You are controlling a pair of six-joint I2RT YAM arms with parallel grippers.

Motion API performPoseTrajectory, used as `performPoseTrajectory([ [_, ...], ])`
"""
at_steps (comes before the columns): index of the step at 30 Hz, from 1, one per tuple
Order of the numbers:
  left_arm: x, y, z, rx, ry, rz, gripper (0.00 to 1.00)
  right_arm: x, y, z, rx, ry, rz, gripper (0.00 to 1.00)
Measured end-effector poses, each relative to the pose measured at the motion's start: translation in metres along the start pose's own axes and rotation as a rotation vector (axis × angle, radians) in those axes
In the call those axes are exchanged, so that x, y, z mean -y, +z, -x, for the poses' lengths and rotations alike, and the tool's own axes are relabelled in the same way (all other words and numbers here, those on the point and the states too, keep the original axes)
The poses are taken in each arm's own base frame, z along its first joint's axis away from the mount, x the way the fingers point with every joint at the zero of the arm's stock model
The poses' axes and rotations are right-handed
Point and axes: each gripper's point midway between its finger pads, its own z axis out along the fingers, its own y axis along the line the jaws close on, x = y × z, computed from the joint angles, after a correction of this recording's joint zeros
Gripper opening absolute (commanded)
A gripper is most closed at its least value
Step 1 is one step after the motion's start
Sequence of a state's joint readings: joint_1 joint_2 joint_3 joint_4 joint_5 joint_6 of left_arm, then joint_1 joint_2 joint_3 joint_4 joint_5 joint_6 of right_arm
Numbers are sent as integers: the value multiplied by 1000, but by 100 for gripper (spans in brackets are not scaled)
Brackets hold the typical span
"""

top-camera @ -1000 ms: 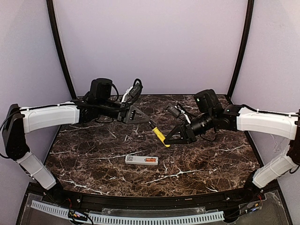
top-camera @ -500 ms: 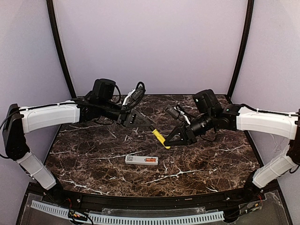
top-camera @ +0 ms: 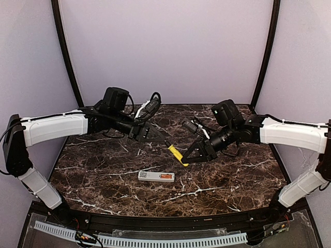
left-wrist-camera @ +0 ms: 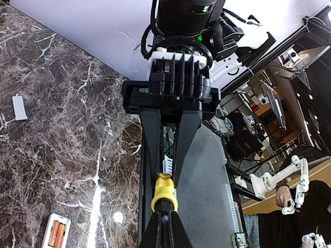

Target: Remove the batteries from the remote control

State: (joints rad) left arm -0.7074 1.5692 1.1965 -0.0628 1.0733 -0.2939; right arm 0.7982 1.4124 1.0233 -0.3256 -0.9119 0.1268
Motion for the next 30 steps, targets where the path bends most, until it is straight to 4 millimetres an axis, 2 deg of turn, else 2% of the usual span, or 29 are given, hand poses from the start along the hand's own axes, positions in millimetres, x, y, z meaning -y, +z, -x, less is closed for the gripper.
performPoseTrajectory([
  [1,0,0,0,-1,1,0,1,0,0,0,-1,1,0,1],
  [2,0,0,-1,-2,1,0,1,0,0,0,-2,2,0,9],
  [3,0,0,-1,-2,2,0,0,0,0,0,-4,3,0,21],
  [5,0,0,-1,-1,2,3,0,1,0,1,-6,3,-7,52],
  [8,-2,1,0,2,-1,16,0,5,0,2,-3,0,-33,69],
  [10,-4,1,1,8,-4,26,0,9,0,4,5,-1,-56,76],
  [13,-6,1,5,22,-10,44,0,14,-2,10,33,-1,-92,82],
  [18,-10,0,17,72,-11,71,0,16,-11,28,148,-12,-156,84],
  [30,0,-9,49,221,-15,81,0,21,-32,55,478,42,-185,79],
])
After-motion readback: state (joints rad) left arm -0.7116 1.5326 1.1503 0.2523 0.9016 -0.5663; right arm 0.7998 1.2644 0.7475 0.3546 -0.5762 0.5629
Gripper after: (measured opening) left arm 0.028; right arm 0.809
